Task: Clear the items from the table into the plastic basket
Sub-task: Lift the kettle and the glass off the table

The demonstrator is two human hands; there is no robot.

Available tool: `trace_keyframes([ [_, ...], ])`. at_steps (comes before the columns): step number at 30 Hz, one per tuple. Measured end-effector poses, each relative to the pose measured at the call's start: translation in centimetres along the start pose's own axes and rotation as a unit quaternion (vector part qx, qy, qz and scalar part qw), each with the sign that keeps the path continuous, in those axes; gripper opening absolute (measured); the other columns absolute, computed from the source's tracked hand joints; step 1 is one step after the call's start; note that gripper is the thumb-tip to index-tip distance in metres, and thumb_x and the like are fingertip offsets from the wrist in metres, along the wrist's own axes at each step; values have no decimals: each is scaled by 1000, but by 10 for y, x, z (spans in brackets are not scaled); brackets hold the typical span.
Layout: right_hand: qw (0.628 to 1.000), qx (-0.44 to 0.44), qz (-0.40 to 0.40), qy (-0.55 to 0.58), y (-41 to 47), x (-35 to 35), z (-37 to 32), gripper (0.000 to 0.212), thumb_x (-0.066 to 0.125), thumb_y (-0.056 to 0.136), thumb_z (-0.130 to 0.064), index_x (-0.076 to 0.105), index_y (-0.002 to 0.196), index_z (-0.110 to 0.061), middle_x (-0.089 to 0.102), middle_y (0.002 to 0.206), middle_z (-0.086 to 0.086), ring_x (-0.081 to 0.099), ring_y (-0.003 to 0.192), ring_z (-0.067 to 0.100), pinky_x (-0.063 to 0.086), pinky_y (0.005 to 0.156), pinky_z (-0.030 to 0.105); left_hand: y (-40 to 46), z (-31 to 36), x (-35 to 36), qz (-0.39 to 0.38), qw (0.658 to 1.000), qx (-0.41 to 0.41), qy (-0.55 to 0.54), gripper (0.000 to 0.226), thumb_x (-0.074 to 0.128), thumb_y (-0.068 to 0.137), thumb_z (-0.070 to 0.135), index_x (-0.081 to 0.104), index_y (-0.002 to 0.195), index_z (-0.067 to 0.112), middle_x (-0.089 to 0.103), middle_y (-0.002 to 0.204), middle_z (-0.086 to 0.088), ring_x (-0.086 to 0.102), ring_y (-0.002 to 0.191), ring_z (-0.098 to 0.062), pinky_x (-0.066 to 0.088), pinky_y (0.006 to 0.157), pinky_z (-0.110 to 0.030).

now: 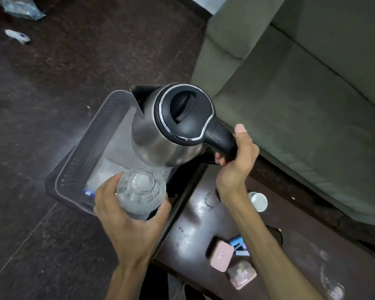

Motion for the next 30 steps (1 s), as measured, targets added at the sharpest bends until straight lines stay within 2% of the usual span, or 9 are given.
trace_keyframes([
  [2, 999, -15, 30, -7, 1, -35, -20, 55, 56, 86, -44, 41, 41, -15, 30, 36, 6, 29, 33, 18, 20, 38, 23, -16, 15, 17, -32, 999, 11, -23, 84, 91, 61, 34, 54, 133, 12, 51, 127, 16, 58, 114, -33, 50, 93, -62],
  [4, 998, -37, 49, -29, 0, -73, -34, 68, 57, 86, -41, 30, 46, 8, 19, 43, 28, 18, 34, 32, 14, 38, 29, -36, 27, 35, -76, 996, 14, -32, 83, 90, 60, 36, 56, 132, 12, 52, 128, 19, 57, 116, -30, 51, 93, -59],
  [7, 994, -59, 67, -65, -2, -134, -51, 68, 58, 85, -38, 29, 44, 8, 19, 40, 23, 12, 38, 40, 9, 42, 42, -74, 39, 63, -153, 988, 33, -12, 79, 88, 58, 41, 61, 127, 14, 61, 124, 8, 58, 118, -18, 45, 105, -39],
  [11, 986, -66, 111, -107, -10, -223, -64, 66, 59, 85, -36, 29, 45, 8, 18, 41, 21, 10, 41, 41, 8, 43, 42, -130, 61, 100, -270, 962, 42, -5, 82, 85, 56, 45, 57, 130, 25, 59, 124, 13, 54, 118, -6, 27, 103, -15],
  [16, 972, -54, 167, -157, -32, -331, -64, 65, 60, 90, -32, 29, 47, 7, 17, 50, 28, 13, 43, 35, 11, 42, 34, -183, 76, 146, -347, 934, 81, 37, 80, 81, 54, 46, 59, 128, 22, 59, 118, 8, 61, 111, -19, 35, 93, -25],
  [21, 964, -33, 209, -161, -51, -414, -49, 59, 61, 90, -29, 25, 50, -5, 24, 41, -12, 23, 39, 6, 14, 40, 27, -207, 93, 180, -372, 920, 118, 47, 75, 79, 54, 45, 60, 124, 24, 57, 116, 10, 59, 107, -17, 31, 89, -24],
  [25, 950, -12, 258, -173, -59, -466, -34, 62, 61, 90, -29, 26, 53, 7, 17, 48, 9, 24, 49, 23, 16, 40, 34, -209, 112, 220, -384, 909, 156, 53, 76, 86, 55, 36, 63, 125, 17, 59, 121, 5, 60, 113, -19, 33, 96, -25],
  [27, 945, -8, 277, -171, -62, -482, -29, 59, 60, 93, -22, 32, 51, 10, 14, 57, 25, 30, 54, 26, 21, 39, 25, -211, 122, 243, -400, 896, 179, 68, 77, 87, 55, 35, 62, 126, 17, 59, 120, 3, 61, 110, -20, 34, 93, -27],
  [30, 943, -5, 296, -152, -66, -501, -25, 57, 57, 98, -10, 29, 51, 8, 17, 52, 7, 25, 49, 19, 24, 41, 19, -222, 137, 276, -432, 868, 221, 104, 80, 86, 56, 41, 60, 128, 18, 58, 122, 4, 60, 111, -20, 37, 92, -35],
])
Point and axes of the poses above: each hand's wrist, its own y-axis towards the middle knuckle, its own x-axis out of the palm, z = x × y, the point moved 3 cm from there along y, towards the middle knuckle
